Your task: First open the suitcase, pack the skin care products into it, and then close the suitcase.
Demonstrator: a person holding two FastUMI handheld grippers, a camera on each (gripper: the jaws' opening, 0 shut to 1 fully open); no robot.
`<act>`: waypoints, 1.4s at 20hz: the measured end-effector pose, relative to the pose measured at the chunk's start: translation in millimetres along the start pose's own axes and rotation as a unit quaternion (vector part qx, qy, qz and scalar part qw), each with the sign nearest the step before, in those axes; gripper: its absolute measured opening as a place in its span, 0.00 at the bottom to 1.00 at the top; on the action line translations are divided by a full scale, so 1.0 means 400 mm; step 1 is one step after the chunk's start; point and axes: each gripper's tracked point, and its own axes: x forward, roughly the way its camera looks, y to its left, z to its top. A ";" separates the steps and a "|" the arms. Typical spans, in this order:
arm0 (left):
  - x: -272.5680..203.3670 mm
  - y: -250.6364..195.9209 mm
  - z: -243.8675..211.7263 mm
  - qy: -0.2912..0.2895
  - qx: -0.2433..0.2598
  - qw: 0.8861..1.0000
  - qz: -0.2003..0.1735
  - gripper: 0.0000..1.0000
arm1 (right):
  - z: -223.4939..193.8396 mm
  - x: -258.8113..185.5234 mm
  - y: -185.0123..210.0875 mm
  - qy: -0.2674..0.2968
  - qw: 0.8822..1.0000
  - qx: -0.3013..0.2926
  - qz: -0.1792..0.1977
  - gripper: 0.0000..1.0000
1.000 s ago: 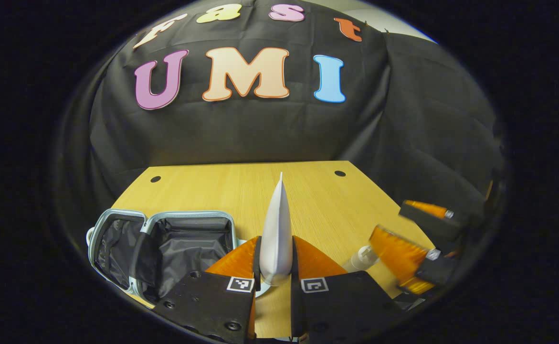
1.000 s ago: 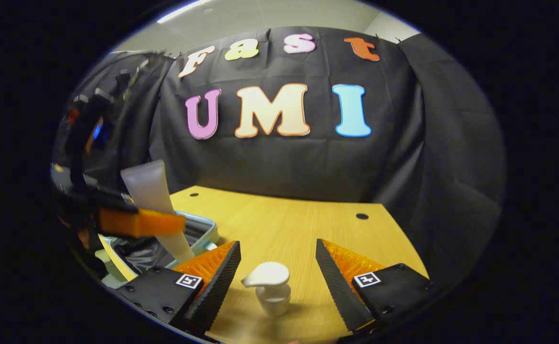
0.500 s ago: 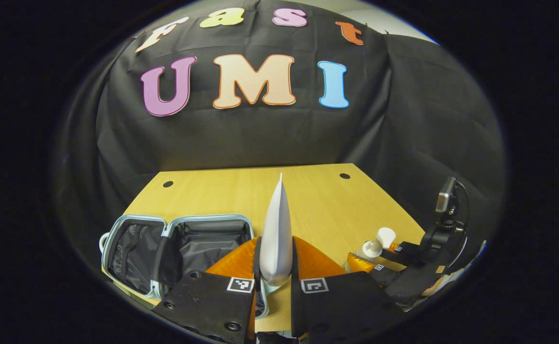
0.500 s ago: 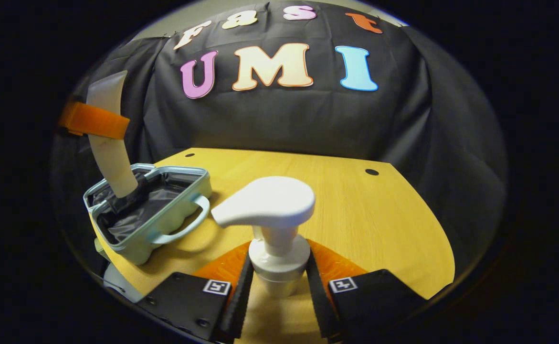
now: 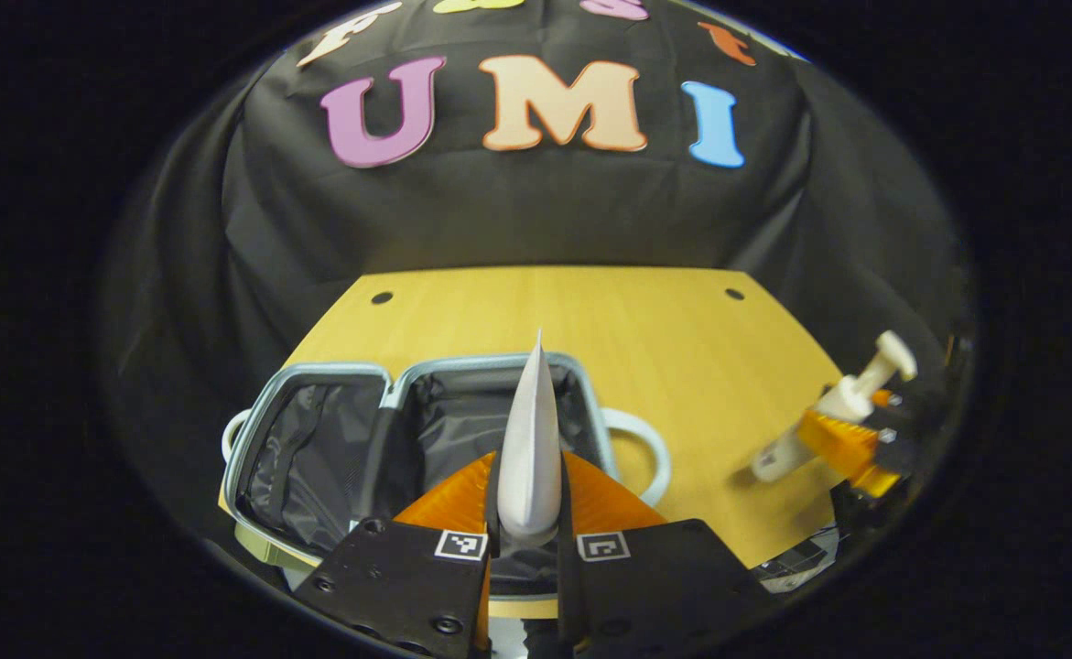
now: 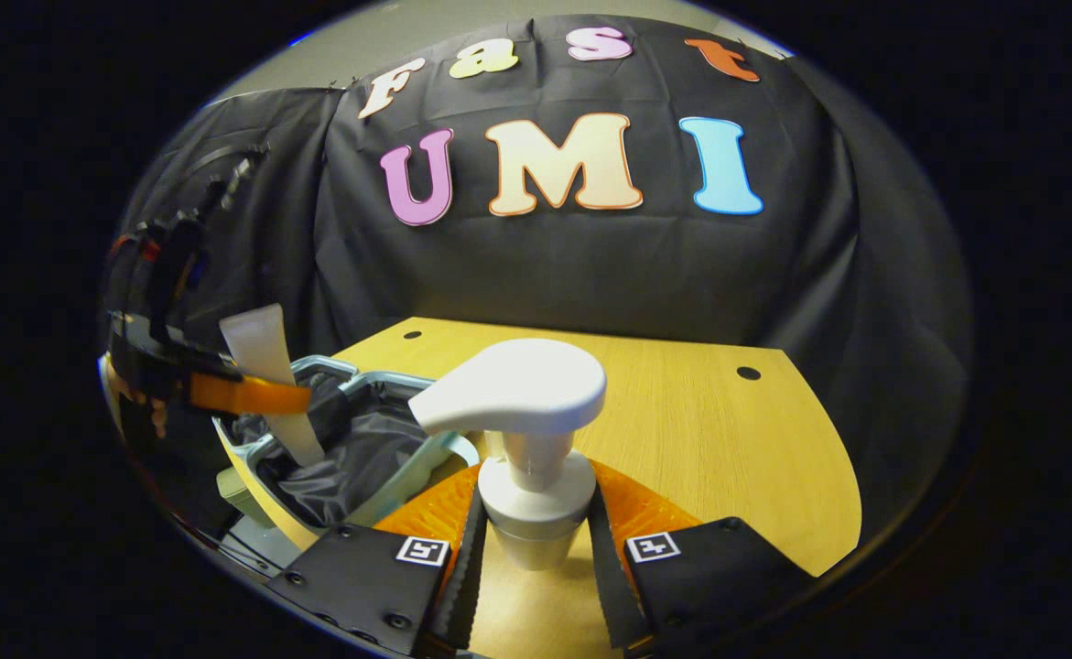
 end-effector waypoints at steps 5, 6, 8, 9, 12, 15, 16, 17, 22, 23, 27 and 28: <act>0.087 0.080 -0.104 0.087 -0.017 0.996 0.009 0.22 | 0.044 -0.031 0.089 0.007 0.999 0.024 0.025 0.56; 0.101 0.090 -0.124 0.100 -0.019 0.995 0.008 0.22 | 0.043 -0.034 0.118 0.011 0.999 0.025 0.038 0.55; 0.142 0.108 -0.156 0.121 -0.018 0.992 0.009 0.22 | 0.034 -0.034 0.193 0.028 0.996 0.040 0.080 0.55; 0.146 0.112 -0.147 0.114 -0.017 0.993 0.007 0.22 | 0.030 -0.035 0.225 0.039 0.993 0.050 0.098 0.55; 0.203 0.118 -0.122 0.101 -0.019 0.995 -0.009 0.22 | 0.025 -0.016 0.282 0.054 0.991 0.052 0.113 0.55; 0.254 0.115 -0.128 0.102 -0.031 0.994 -0.029 0.28 | 0.033 0.021 0.323 0.060 0.990 0.067 0.113 0.55; 0.266 0.110 -0.137 0.107 -0.036 0.993 -0.040 0.27 | 0.032 0.034 0.336 0.063 0.989 0.074 0.110 0.55; 0.273 0.113 -0.138 0.103 -0.042 0.993 -0.046 0.28 | 0.031 0.049 0.347 0.067 0.989 0.081 0.107 0.55; 0.228 0.126 -0.042 0.018 -0.041 0.996 -0.081 0.93 | 0.001 0.114 0.413 0.091 0.987 0.096 0.093 0.56; 0.213 0.137 -0.022 0.004 -0.039 0.996 -0.085 0.96 | -0.016 0.130 0.430 0.102 0.985 0.099 0.094 0.56; 0.145 0.224 0.024 -0.025 -0.056 0.995 -0.082 0.96 | -0.118 0.187 0.493 0.168 0.976 0.101 0.092 0.53; 0.133 0.255 0.029 -0.031 -0.058 0.995 -0.078 0.96 | -0.145 0.204 0.501 0.181 0.975 0.093 0.086 0.56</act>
